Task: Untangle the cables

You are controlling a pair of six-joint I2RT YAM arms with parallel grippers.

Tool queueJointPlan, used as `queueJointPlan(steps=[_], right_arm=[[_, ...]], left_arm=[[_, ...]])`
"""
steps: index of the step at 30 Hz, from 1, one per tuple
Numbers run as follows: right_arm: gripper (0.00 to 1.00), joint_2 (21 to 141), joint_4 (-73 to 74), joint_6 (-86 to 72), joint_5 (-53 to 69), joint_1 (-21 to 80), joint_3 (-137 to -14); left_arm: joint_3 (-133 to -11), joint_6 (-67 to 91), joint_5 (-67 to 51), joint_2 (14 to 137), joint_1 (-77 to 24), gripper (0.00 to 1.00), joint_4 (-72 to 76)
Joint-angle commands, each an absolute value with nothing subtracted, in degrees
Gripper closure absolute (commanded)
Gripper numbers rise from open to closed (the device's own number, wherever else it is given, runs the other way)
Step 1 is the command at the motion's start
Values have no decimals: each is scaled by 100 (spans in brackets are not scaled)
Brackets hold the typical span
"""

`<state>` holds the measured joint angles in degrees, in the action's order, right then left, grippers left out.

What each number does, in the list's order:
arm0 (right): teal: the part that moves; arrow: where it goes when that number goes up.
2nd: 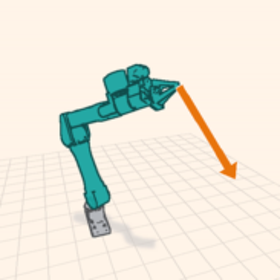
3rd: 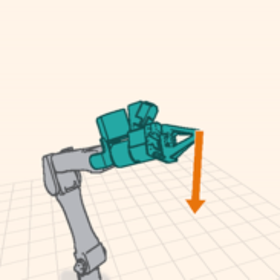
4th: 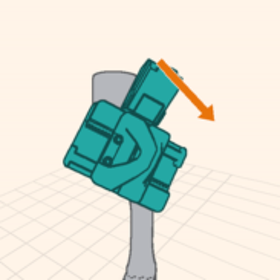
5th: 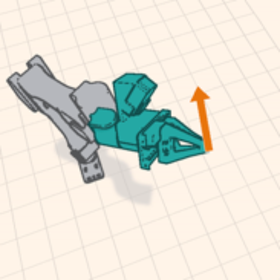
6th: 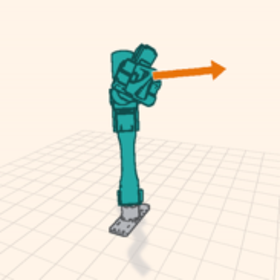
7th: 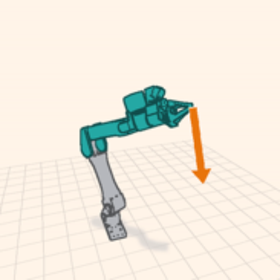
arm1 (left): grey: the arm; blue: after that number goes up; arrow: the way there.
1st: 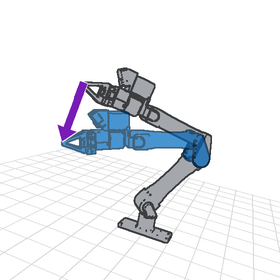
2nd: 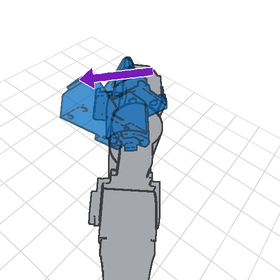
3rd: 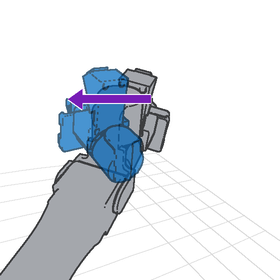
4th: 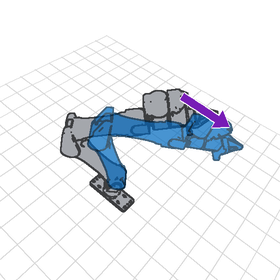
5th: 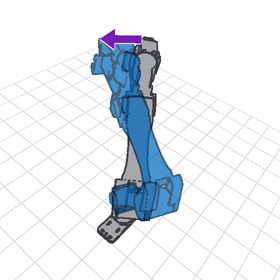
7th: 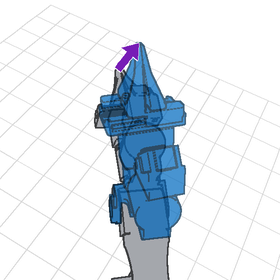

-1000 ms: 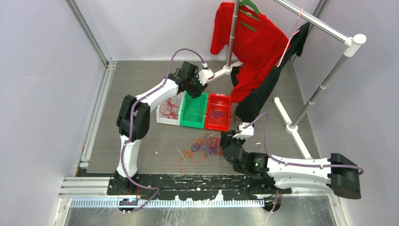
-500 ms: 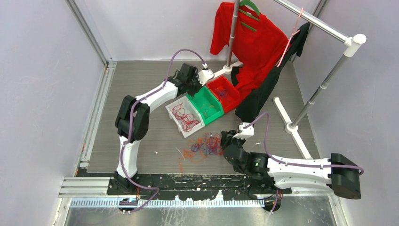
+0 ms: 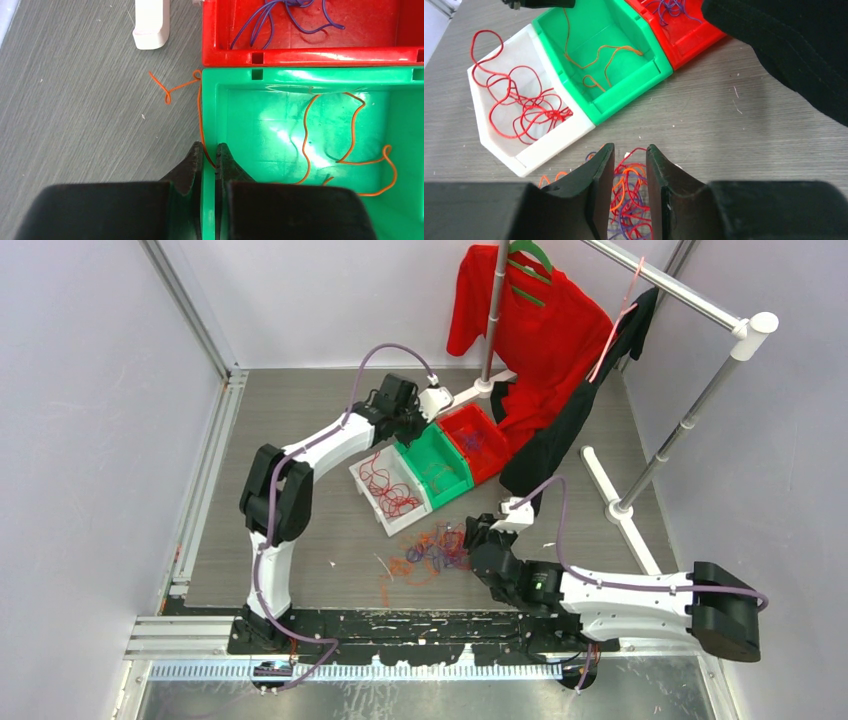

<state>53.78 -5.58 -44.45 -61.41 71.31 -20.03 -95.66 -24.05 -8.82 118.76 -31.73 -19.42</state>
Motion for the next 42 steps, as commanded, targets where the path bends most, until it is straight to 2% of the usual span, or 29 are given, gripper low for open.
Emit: queueJointPlan(steps=[1, 6, 9, 11, 13, 14, 16, 21, 24, 31, 42], right_arm=[[64, 5649, -1234, -4294, -5753, 6641, -2427], [60, 6611, -1787, -4019, -4377, 5496, -3218], [58, 7610, -1883, -3776, -3749, 5041, -4057], [57, 8310, -2044, -3661, -3442, 4859, -4572], [55, 8962, -2094, -3675, -3174, 4685, -5049], [54, 9213, -2107, -3686, -3061, 4581, -5252], [53, 9614, -2136, -3689, -2847, 4477, -5630], [51, 10472, -1875, -3735, -2469, 4320, -6598], [50, 10852, -1731, -3834, -2452, 4293, -7084], [49, 11485, -1872, -3931, -2540, 4261, -7483], [50, 11531, -1936, -4120, -2687, 4211, -7326]], left_arm=[[-9811, -2044, -1046, 11293, -3100, 100, -1913], [-9888, -1606, -1367, 11121, -3030, 100, -2177], [-9867, -1490, -1530, 11082, -2977, 95, -2241], [-9848, -1409, -1561, 11094, -2921, 82, -2233], [-9872, -1238, -1740, 11092, -2763, 62, -2235], [-9901, -1148, -1841, 11087, -2667, 54, -2244], [-9982, -1032, -2044, 11072, -2444, 46, -2319], [-10003, -867, -2427, 10893, -1876, 34, -2391], [-9704, -859, -2701, 10579, -1511, 32, -2550], [-8204, -1032, -3405, 9435, -851, 33, -2828], [-7013, -894, -4012, 8692, -747, 31, -3636]])
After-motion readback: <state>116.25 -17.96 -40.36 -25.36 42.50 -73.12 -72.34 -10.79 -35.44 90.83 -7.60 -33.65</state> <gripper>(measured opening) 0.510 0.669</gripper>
